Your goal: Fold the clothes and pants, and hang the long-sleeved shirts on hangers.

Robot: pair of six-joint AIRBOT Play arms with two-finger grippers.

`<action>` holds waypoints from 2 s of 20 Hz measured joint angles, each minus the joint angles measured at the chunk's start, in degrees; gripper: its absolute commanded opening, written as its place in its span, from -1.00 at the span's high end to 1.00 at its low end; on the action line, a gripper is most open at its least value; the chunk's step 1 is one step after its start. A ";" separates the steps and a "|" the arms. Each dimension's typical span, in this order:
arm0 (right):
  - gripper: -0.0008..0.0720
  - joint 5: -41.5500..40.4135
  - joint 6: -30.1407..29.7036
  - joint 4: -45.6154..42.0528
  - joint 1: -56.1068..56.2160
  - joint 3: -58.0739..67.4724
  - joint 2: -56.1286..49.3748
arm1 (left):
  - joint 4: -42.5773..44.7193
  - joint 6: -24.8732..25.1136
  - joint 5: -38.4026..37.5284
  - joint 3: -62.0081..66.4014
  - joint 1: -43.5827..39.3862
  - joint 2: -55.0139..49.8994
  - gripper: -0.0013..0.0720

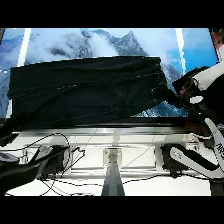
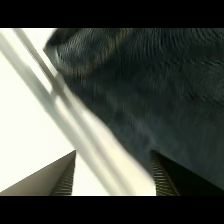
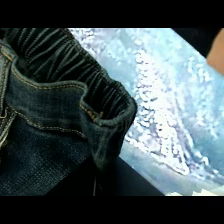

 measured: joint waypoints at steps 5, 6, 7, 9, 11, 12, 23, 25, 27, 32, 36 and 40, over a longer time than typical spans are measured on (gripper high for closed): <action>0.90 0.50 -0.07 -2.10 0.00 0.00 0.13 | -6.80 4.22 6.88 -1.38 1.42 -4.92 -0.46; 0.91 1.01 -0.07 -2.78 0.00 0.00 0.37 | -7.58 5.40 7.82 -1.49 1.55 -6.14 -0.33; 0.91 1.73 -0.07 -3.89 0.00 0.00 0.85 | -8.63 6.60 8.24 -1.46 1.62 -7.02 -0.08; 0.91 3.39 -0.07 -6.47 0.00 0.00 2.60 | -10.71 9.94 9.88 -1.38 1.68 -8.55 0.59; 0.91 4.83 -0.07 -8.96 0.00 0.00 5.42 | -13.49 13.29 10.38 -0.85 1.70 -9.44 0.92; 0.91 5.79 -0.07 -10.27 0.00 0.00 7.32 | -15.67 14.40 10.38 -0.13 1.70 -9.62 0.92; 0.91 28.48 13.05 -33.86 0.02 0.00 35.01 | -22.56 19.23 -0.04 11.96 1.11 -10.08 0.93; 0.91 34.40 15.47 -37.31 0.02 0.66 40.96 | -22.67 19.34 -1.29 12.52 0.59 -10.08 0.93; 0.91 39.63 16.85 -39.50 0.02 2.62 45.77 | -22.82 19.43 -1.92 13.16 -0.92 -10.08 0.93; 0.91 43.39 18.34 -42.10 0.02 9.44 49.90 | -23.04 17.11 0.26 17.27 -9.51 -10.21 0.93; 0.91 35.23 19.78 -41.09 0.02 11.13 41.46 | -23.28 11.10 11.15 22.12 -19.74 -11.52 0.93; 0.91 20.06 21.42 -36.65 0.02 11.63 26.99 | -23.08 7.21 21.92 28.00 -30.21 -17.57 0.93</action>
